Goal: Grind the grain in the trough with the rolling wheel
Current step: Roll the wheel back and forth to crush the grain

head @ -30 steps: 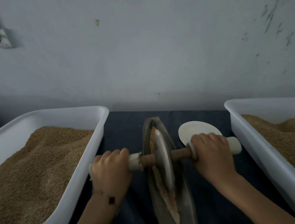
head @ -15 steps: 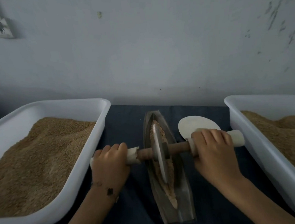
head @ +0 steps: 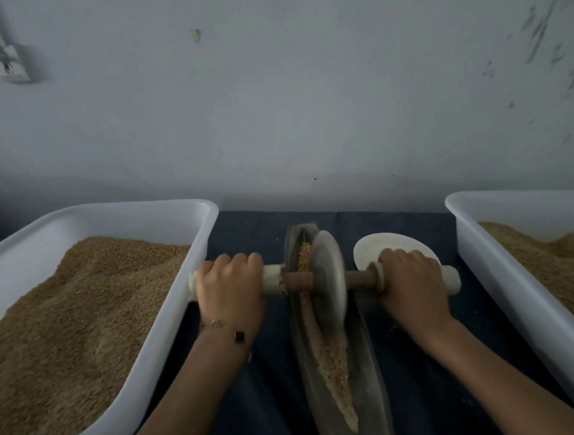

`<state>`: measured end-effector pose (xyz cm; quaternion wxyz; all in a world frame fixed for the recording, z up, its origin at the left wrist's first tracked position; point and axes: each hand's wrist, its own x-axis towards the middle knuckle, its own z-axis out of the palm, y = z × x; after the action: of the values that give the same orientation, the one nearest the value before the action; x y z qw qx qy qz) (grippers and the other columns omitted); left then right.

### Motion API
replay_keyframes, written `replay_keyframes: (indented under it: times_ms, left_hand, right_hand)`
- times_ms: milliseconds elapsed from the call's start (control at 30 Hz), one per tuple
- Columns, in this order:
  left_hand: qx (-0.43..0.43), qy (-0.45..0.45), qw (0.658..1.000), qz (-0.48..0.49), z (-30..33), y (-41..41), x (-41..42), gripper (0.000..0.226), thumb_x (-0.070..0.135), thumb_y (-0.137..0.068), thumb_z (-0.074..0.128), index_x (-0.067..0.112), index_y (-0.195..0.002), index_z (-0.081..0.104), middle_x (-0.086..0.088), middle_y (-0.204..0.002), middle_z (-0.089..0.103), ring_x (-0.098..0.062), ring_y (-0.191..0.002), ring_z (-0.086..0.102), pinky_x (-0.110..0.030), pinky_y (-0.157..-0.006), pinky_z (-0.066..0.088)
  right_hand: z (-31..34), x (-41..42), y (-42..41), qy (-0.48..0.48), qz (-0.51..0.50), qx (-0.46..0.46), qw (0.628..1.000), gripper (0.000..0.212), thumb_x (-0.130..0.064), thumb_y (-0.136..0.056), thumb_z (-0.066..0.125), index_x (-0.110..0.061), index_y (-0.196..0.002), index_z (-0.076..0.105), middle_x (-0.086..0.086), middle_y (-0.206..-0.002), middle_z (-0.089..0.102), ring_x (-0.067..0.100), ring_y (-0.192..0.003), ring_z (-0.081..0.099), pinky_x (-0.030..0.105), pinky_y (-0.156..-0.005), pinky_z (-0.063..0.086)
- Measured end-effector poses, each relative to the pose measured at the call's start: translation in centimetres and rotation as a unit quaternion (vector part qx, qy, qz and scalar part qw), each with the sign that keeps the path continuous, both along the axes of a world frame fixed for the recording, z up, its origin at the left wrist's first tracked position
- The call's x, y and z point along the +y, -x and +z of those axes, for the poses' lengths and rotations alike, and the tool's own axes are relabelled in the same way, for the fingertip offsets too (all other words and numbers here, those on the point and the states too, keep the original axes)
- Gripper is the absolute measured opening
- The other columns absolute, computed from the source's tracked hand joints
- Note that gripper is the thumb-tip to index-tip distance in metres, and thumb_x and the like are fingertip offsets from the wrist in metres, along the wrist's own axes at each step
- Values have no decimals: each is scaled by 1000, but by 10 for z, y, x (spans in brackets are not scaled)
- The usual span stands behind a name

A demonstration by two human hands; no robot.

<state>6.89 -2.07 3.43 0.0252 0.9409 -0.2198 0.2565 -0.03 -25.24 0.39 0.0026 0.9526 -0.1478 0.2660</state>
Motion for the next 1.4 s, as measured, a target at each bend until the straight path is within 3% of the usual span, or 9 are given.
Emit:
replay_keyframes:
  times_ms: [200, 333, 467, 633, 800, 1033, 1133, 1267, 1400]
  left_hand:
    - [18, 59, 997, 49, -6, -27, -8, 13, 19, -82, 62, 20, -78, 50, 3, -78, 59, -13, -70, 44, -27, -68, 28]
    - [26, 61, 998, 9, -2, 13, 5, 20, 10, -67, 77, 13, -71, 57, -3, -65, 58, -21, -62, 53, -29, -64, 35]
    - [-21, 70, 996, -54, 1, 66, 36, 33, 4, -51, 82, 14, -60, 52, -1, -54, 49, -22, -49, 47, -33, -54, 38]
    - [-94, 93, 989, -58, -3, 92, 56, 13, 18, -65, 63, 17, -60, 51, 2, -54, 45, -24, -50, 46, -31, -57, 25]
    - [-74, 88, 992, -44, -15, 54, 35, 35, 0, -48, 78, 14, -57, 48, -1, -51, 45, -22, -46, 43, -28, -53, 27]
    - [34, 81, 996, 7, -15, -18, 6, 26, -1, -58, 77, 8, -59, 53, -9, -55, 56, -28, -52, 53, -29, -54, 29]
    - [50, 89, 994, 23, -21, -18, 9, 16, 3, -72, 70, 8, -68, 56, -11, -65, 60, -30, -63, 56, -31, -59, 29]
    - [-32, 97, 995, -8, -10, 26, 17, 30, -6, -53, 74, 10, -54, 49, -6, -48, 48, -24, -44, 45, -28, -52, 30]
    - [-54, 83, 994, -39, -10, 70, 41, 34, 1, -51, 80, 14, -58, 49, -2, -52, 46, -23, -47, 44, -30, -53, 33]
  right_hand:
    - [20, 0, -34, 54, -5, 1, 999, 24, -11, -78, 64, -21, -75, 43, 0, -76, 60, 19, -72, 54, 29, -65, 28]
    - [12, 7, 11, 12, 30, -4, 999, 22, -11, -76, 68, -20, -79, 49, -2, -78, 55, 19, -73, 49, 31, -69, 35]
    - [3, 20, 76, 12, 61, -61, 996, 44, -4, -55, 83, -17, -89, 59, -1, -85, 58, 22, -78, 56, 37, -75, 44]
    - [9, 23, 107, 40, 68, -134, 988, 59, -2, -36, 84, -16, -88, 58, 2, -82, 60, 22, -85, 46, 34, -74, 29]
    - [1, 17, 63, 63, 71, -130, 987, 43, 1, -47, 84, -11, -79, 58, 5, -74, 56, 28, -69, 54, 39, -65, 42]
    - [12, 10, -13, 79, 5, -108, 991, 16, 3, -69, 65, -7, -76, 54, 10, -72, 56, 31, -69, 53, 42, -68, 43]
    - [17, 14, -9, 91, 18, -103, 990, 17, -1, -65, 64, -7, -78, 55, 10, -73, 57, 31, -70, 54, 42, -69, 44]
    - [8, 15, 32, 17, 41, -109, 993, 29, -1, -61, 76, -14, -76, 54, 2, -73, 56, 24, -72, 52, 35, -69, 37]
    - [1, 25, 76, -6, 48, -172, 984, 39, 0, -52, 84, -10, -83, 62, 5, -79, 63, 30, -78, 59, 39, -73, 40]
